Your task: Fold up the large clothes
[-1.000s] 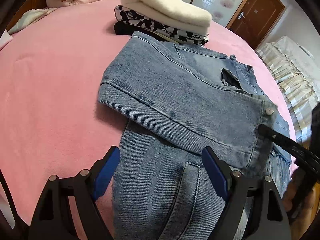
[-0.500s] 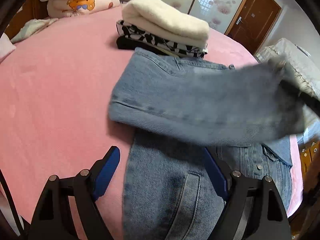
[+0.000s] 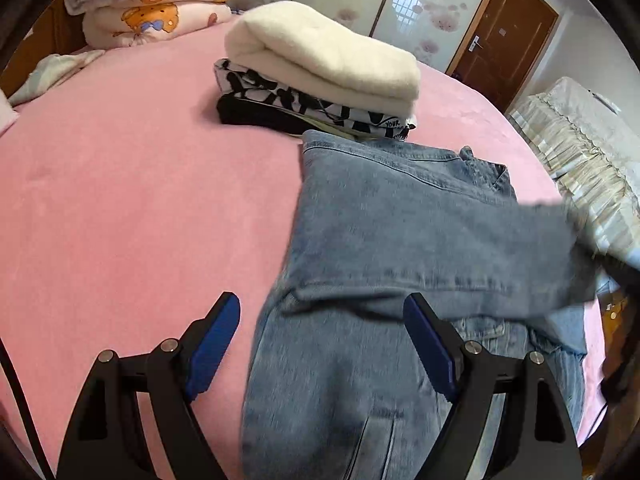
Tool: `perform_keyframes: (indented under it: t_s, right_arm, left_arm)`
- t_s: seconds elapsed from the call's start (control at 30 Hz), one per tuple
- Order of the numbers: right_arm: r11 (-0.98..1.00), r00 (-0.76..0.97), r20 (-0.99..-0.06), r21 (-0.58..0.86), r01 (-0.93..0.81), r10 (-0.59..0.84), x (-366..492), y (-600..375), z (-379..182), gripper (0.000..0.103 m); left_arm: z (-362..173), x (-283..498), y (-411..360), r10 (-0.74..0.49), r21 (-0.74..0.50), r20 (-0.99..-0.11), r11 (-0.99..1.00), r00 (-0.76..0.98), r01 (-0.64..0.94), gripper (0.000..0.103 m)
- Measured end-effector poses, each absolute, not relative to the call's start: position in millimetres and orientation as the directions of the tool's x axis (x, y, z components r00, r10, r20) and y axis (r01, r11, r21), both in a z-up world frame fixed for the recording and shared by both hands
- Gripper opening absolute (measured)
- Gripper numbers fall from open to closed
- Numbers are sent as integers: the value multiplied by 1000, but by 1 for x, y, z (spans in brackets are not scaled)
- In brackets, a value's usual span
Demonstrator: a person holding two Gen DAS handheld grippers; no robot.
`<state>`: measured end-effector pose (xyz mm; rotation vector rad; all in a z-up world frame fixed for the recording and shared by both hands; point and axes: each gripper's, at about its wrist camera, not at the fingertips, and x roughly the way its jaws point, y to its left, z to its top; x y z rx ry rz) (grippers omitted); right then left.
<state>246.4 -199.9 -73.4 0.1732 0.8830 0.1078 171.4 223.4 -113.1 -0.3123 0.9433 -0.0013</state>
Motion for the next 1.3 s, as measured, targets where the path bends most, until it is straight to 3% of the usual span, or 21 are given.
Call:
perform_keyframes:
  t_s: [0.13, 0.23, 0.37, 0.67, 0.73, 0.77, 0.83, 0.97, 1.03, 1.1, 1.23, 1.3]
  right_arm:
    - [972, 493, -856, 224, 76, 158, 247, -235, -135, 13]
    - [941, 480, -848, 318, 119, 226, 241, -259, -146, 21]
    - [927, 527, -808, 363, 96, 262, 240, -268, -135, 48]
    - [930, 462, -831, 366, 39, 308, 306, -264, -159, 52]
    - [943, 479, -828, 334, 5, 291, 311, -257, -161, 51]
    - [954, 479, -833, 299, -31, 277, 312, -250, -161, 32]
    - [967, 478, -843, 247, -63, 247, 312, -240, -157, 23]
    - [968, 599, -767, 241, -66, 232, 305, -242, -133, 20]
    - [976, 572, -795, 213, -48, 202, 314, -241, -146, 22]
    - [986, 511, -845, 166, -34, 160, 321, -234, -166, 26]
    - [984, 517, -845, 176, 19, 141, 309, -238, -148, 41]
    - [989, 562, -819, 145, 10, 114, 292, -236, -133, 41]
  left_arm:
    - [-126, 208, 224, -165, -259, -816, 961, 553, -95, 83]
    - [-140, 240, 230, -189, -268, -843, 959, 503, -89, 83]
    - [-155, 281, 236, -211, -283, -871, 954, 444, -101, 83]
    - [-188, 351, 240, -245, -315, -897, 939, 368, -142, 80]
    - [-185, 357, 234, -237, -302, -887, 947, 396, -109, 39]
    - [-182, 359, 229, -214, -273, -892, 957, 397, -100, 14]
    - [-175, 359, 227, -176, -244, -886, 964, 428, -108, 8]
    - [-162, 352, 231, -124, -216, -835, 970, 536, -112, 7]
    - [-176, 358, 235, -122, -217, -850, 967, 513, -131, 7]
    - [-185, 361, 235, -114, -202, -859, 971, 499, -125, 12]
    - [-165, 351, 227, -35, -112, -862, 986, 506, -124, 25]
    - [-148, 340, 221, -20, -91, -835, 991, 549, -102, 29]
